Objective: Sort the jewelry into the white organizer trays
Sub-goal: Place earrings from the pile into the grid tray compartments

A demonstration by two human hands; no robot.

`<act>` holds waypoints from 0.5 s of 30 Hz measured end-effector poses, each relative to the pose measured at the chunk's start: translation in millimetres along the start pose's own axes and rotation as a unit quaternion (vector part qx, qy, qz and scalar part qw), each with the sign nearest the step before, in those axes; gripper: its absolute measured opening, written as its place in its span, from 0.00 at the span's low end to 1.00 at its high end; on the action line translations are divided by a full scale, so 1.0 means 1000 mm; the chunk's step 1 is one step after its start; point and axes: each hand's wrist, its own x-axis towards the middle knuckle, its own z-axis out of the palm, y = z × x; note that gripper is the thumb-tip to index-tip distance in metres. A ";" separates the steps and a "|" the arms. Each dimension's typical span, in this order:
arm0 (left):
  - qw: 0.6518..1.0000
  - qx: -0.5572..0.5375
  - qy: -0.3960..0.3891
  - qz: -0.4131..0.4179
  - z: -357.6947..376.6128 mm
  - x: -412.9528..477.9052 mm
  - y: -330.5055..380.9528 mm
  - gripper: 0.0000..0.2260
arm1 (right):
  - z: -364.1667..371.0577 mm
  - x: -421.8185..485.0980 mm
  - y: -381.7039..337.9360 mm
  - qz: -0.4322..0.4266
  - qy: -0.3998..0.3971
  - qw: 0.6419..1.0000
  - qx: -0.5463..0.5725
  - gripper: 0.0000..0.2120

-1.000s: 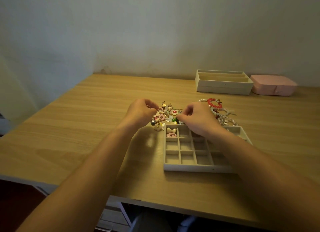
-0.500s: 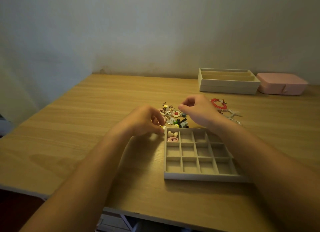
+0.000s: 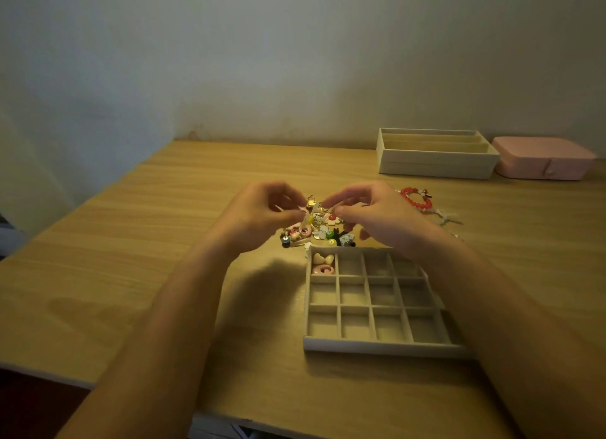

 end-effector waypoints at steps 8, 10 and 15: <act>0.979 -0.203 0.016 -0.006 0.021 -0.003 0.007 0.05 | 0.001 -0.007 -0.003 -0.025 -0.010 0.993 0.112 0.10; 0.973 -0.231 0.007 -0.003 0.026 -0.003 0.007 0.05 | 0.000 -0.007 -0.002 -0.021 -0.011 0.993 0.117 0.09; 0.974 -0.226 0.024 -0.008 0.033 -0.003 0.007 0.04 | -0.003 -0.006 0.000 -0.018 0.012 0.989 0.144 0.08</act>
